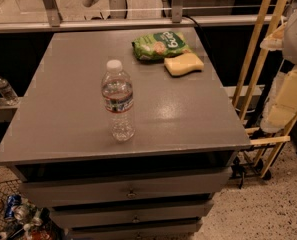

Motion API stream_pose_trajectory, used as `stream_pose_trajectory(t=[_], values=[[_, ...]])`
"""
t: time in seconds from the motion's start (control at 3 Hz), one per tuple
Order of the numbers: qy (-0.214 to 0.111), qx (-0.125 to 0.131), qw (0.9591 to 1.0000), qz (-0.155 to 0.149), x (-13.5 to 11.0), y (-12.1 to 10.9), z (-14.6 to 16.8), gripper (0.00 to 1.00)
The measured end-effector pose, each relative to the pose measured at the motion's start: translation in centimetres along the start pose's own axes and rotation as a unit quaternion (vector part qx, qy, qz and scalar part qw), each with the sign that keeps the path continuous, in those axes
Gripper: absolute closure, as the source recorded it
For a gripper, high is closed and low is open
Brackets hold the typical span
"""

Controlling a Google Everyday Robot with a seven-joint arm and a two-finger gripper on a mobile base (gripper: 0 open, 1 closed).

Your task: Knock water bottle over

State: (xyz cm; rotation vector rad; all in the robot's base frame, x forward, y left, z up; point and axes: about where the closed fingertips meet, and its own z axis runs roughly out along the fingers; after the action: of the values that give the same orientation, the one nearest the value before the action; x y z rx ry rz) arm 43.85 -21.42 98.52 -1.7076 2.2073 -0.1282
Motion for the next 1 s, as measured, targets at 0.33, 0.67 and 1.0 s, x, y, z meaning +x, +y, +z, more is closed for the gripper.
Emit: stream_pose_trajectory(t=[0.33, 0.67, 1.0], values=[[0.0, 0.0, 1.0, 0.0, 0.0, 0.0, 0.0, 0.0], [-0.046, -0.012, 0.9989, -0.006, -1.4, -0.4, 1.3, 0.0], [-0.126, -0.029, 0.9914, -0.016, -3.7, -0.8, 3.4, 0.0]])
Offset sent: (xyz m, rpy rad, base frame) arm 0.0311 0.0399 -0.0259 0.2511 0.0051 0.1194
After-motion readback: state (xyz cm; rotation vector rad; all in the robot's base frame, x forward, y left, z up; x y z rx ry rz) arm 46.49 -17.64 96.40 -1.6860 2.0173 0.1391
